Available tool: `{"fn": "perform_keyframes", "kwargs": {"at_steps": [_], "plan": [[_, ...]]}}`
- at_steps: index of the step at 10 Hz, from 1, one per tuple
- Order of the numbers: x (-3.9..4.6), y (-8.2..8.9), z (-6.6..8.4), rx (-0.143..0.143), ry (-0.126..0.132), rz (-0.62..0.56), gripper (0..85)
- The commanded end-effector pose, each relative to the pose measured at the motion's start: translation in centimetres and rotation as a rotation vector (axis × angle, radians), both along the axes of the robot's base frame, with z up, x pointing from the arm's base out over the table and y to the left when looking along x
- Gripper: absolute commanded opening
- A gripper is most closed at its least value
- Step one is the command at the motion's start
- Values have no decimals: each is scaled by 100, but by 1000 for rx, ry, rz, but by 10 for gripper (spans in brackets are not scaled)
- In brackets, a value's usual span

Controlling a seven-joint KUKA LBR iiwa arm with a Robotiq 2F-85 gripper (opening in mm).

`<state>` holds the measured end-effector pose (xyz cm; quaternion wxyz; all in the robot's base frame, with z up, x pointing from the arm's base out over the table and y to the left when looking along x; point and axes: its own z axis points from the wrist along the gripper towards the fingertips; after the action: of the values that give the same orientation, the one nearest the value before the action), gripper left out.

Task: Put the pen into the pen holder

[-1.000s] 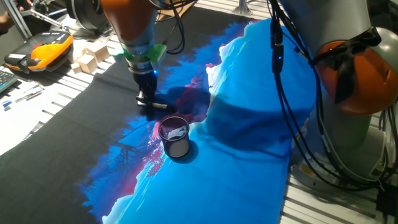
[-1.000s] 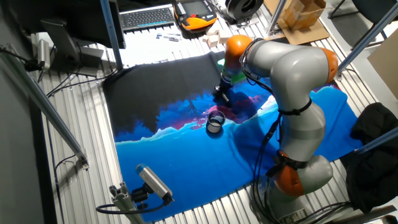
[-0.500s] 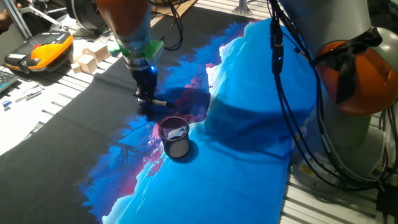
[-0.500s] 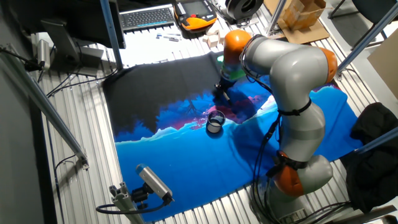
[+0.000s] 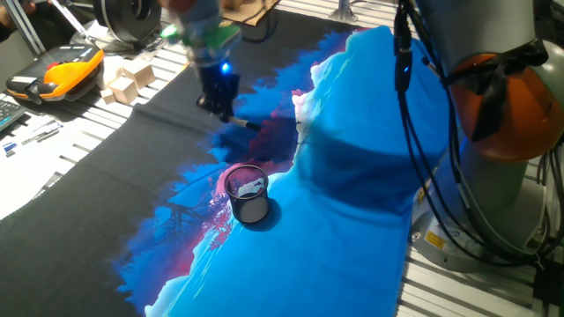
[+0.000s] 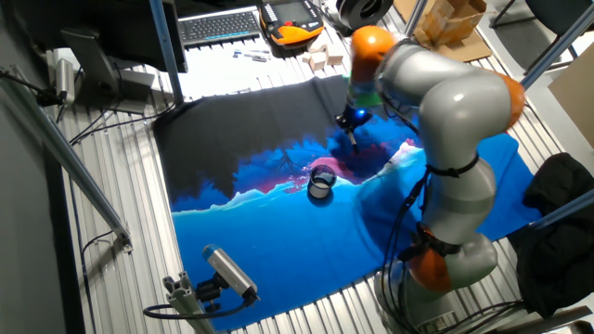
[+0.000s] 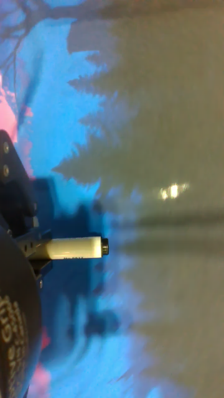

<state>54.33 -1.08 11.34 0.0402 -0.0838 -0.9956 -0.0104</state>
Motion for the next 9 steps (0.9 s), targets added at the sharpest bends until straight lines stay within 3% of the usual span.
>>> {"fn": "perform_keyframes", "kwargs": {"at_steps": [1, 5, 9], "plan": [[-41, 4, 47, -10, 6, -43, 0], [-218, 11, 247, 16, 22, -187, 0], [-396, 53, 438, -1, 17, -348, 0]]}}
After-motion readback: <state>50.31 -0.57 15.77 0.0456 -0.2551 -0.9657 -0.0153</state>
